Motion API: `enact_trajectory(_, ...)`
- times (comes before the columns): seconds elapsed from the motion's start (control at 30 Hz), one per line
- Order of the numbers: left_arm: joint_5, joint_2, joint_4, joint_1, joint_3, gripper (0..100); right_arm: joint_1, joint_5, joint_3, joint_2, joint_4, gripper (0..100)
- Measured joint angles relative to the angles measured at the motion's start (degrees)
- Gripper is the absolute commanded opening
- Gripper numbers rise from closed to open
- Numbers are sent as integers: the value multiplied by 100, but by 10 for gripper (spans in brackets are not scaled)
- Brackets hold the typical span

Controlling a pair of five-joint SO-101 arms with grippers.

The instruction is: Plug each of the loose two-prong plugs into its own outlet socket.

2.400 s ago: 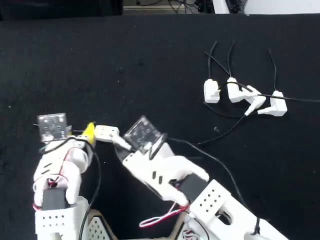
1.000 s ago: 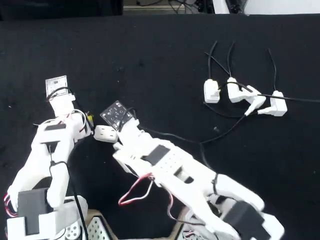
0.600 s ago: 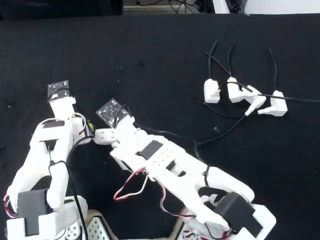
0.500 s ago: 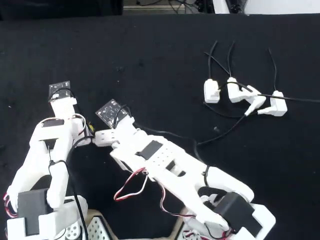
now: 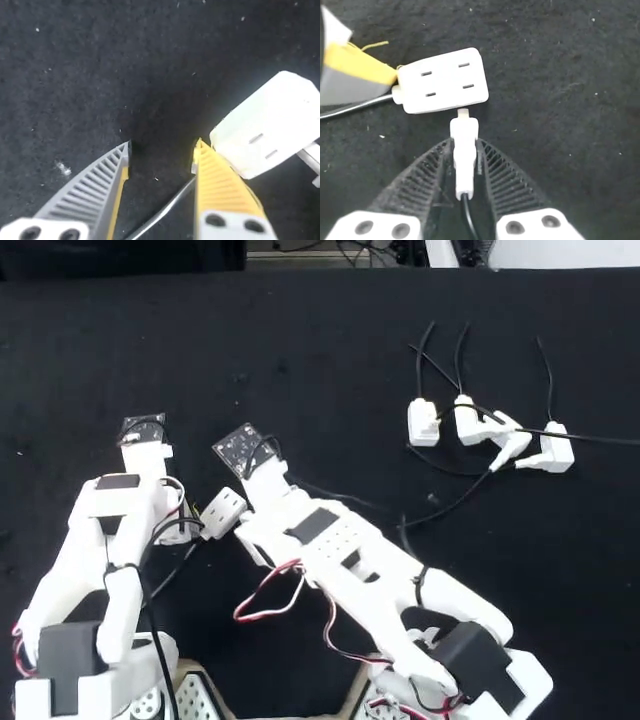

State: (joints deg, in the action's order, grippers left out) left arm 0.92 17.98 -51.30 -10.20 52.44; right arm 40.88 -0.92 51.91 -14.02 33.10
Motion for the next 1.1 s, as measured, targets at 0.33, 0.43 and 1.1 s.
enact_trajectory(0.33, 53, 1873, 0, -870, 510, 213, 0, 651, -993, 44, 1363, 11)
enact_trajectory(0.43, 448, 2330, -9, -1020, 905, 210, 0, 756, -1468, 44, 1767, 11)
enact_trajectory(1.1, 791, 3534, 571, -1064, 2409, 210, -510, 914, -5785, 2936, 4835, 11)
